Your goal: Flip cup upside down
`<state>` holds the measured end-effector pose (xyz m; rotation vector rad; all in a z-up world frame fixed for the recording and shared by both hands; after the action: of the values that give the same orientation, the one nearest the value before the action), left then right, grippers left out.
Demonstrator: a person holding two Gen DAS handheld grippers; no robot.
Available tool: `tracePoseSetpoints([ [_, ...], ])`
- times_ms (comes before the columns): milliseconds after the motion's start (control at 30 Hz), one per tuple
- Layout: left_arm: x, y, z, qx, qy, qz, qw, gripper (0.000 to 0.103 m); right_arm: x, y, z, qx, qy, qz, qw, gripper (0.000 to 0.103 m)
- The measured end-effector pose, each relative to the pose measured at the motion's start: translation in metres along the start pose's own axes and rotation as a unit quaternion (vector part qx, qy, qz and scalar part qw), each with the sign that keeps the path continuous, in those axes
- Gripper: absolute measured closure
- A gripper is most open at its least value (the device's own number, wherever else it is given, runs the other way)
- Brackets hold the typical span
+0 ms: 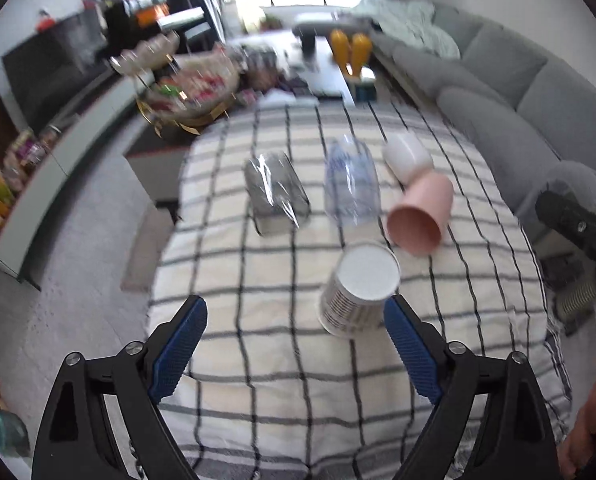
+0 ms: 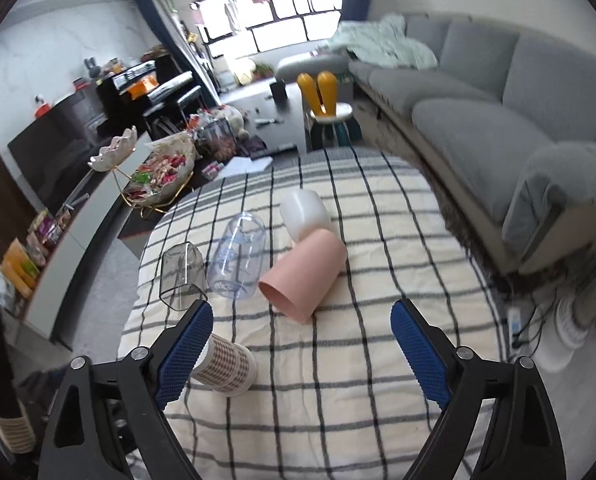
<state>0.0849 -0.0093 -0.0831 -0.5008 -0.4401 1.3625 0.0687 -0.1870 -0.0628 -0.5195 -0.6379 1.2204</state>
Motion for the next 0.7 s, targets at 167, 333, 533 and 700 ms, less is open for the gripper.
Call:
tracePoseSetpoints([
  [167, 0.011, 0.000, 0.022, -0.057, -0.018, 0.014, 0.9981, 0.008, 0.008, 0.002, 0.012, -0.023, 0.009, 0.020, 0.999, 0.010],
  [333, 0.019, 0.000, 0.045, -0.112, -0.040, 0.029, 0.9925, 0.000, 0.012, 0.007, 0.022, -0.039, 0.019, 0.032, 0.999, 0.009],
  [533, 0.018, -0.001, 0.061, -0.142, -0.045, 0.034, 0.9883, 0.000, 0.017, 0.010, 0.033, -0.062, 0.033, 0.050, 0.996, 0.006],
  [700, 0.015, 0.001, 0.066, -0.150, -0.043, 0.033, 0.9872, 0.000, 0.016, 0.009, 0.042, -0.085, 0.045, 0.057, 0.994, 0.005],
])
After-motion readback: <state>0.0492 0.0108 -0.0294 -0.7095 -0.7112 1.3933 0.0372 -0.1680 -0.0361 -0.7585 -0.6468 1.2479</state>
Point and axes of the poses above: each gripper's, at about its wrist camera, not at the fingertips, and z roughly against the way its jaws point, x to its left, y to its underside, the point moved 7 cm from there along -z, roughly the way its jaws point, and after that the axes turned 2 degrees about z, right-handed, at the moved point
